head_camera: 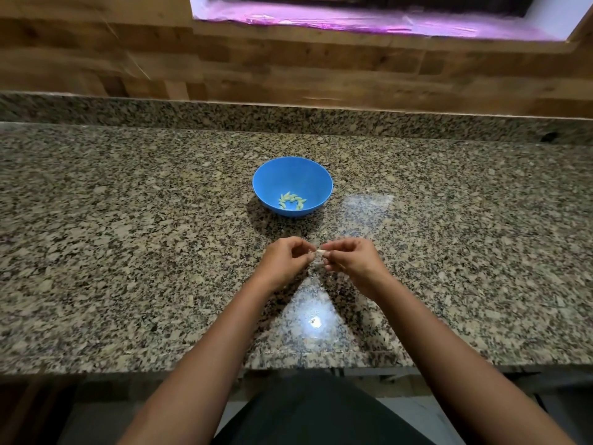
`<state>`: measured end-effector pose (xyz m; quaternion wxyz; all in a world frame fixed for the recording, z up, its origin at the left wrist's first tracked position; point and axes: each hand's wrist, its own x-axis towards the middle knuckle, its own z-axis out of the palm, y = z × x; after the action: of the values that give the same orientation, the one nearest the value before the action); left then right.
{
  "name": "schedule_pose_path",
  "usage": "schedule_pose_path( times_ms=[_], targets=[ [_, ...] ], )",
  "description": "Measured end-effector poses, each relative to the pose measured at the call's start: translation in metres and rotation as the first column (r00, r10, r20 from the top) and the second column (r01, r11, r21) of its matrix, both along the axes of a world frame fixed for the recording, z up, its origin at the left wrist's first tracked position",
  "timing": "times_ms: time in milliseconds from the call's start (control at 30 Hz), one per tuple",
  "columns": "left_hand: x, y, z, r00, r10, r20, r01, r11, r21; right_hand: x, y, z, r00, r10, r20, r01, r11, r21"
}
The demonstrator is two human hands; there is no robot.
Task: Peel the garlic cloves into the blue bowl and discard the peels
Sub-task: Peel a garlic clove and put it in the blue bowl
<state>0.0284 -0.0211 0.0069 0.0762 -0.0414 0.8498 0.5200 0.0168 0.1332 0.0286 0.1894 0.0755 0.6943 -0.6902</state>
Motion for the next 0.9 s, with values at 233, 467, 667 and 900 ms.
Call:
schedule_pose_path(
  times_ms=[233, 467, 667, 900],
  targets=[
    [0.003, 0.0073, 0.003, 0.993, 0.01, -0.115, -0.011, 1.0, -0.008, 0.0011, -0.0001, -0.002, 0.998, 0.038, -0.055, -0.03, 0.989, 0.142],
    [0.0034, 0.0043, -0.0032, 0.992, 0.125, -0.004, -0.117, 0.939, 0.324, 0.0006, 0.0009, -0.0016, 0.999, 0.031, -0.008, -0.03, 0.986, 0.166],
    [0.0053, 0.0037, -0.0034, 0.992, 0.122, -0.035, -0.104, 0.94, 0.326, 0.0044, -0.0008, -0.0033, 0.983, 0.14, -0.12, -0.079, 0.908, 0.412],
    [0.0073, 0.0073, -0.0047, 0.994, 0.102, -0.046, -0.085, 0.955, 0.283, 0.007, -0.0032, 0.0053, 0.996, 0.092, 0.013, -0.093, 0.985, 0.148]
  ],
)
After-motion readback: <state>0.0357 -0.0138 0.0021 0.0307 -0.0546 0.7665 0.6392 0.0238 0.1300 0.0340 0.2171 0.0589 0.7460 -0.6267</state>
